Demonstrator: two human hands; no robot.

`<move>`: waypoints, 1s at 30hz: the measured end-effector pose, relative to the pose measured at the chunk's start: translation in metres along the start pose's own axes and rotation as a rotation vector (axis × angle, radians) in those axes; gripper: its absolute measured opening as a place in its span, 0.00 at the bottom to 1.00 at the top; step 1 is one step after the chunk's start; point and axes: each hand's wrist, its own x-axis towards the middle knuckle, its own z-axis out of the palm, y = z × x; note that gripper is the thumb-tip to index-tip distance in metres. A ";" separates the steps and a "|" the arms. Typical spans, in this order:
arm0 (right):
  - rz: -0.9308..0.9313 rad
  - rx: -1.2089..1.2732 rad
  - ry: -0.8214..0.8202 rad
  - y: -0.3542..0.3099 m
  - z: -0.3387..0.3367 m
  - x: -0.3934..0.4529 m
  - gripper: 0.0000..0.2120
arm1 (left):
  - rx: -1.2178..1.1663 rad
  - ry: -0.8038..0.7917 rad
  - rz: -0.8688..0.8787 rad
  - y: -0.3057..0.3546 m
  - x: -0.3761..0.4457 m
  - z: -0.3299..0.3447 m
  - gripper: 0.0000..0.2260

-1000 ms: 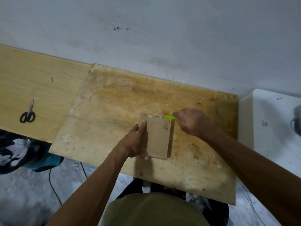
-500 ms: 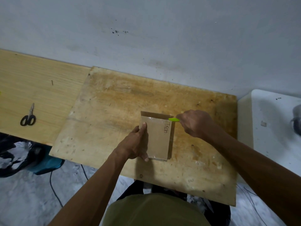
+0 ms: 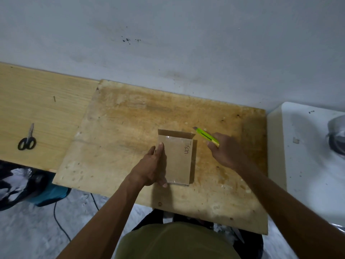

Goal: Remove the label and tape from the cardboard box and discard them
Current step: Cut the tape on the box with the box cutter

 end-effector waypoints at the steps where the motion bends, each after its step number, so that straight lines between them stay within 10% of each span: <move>1: 0.079 0.064 0.004 -0.004 0.008 -0.007 0.15 | -0.002 0.001 0.001 0.000 0.000 0.000 0.68; 15: 0.749 0.618 0.107 -0.065 0.111 -0.103 0.23 | 0.220 0.041 0.023 0.010 0.000 -0.019 0.61; 30: 0.874 0.823 0.275 -0.069 0.124 -0.105 0.26 | 0.426 -0.095 0.157 0.024 0.046 -0.038 0.66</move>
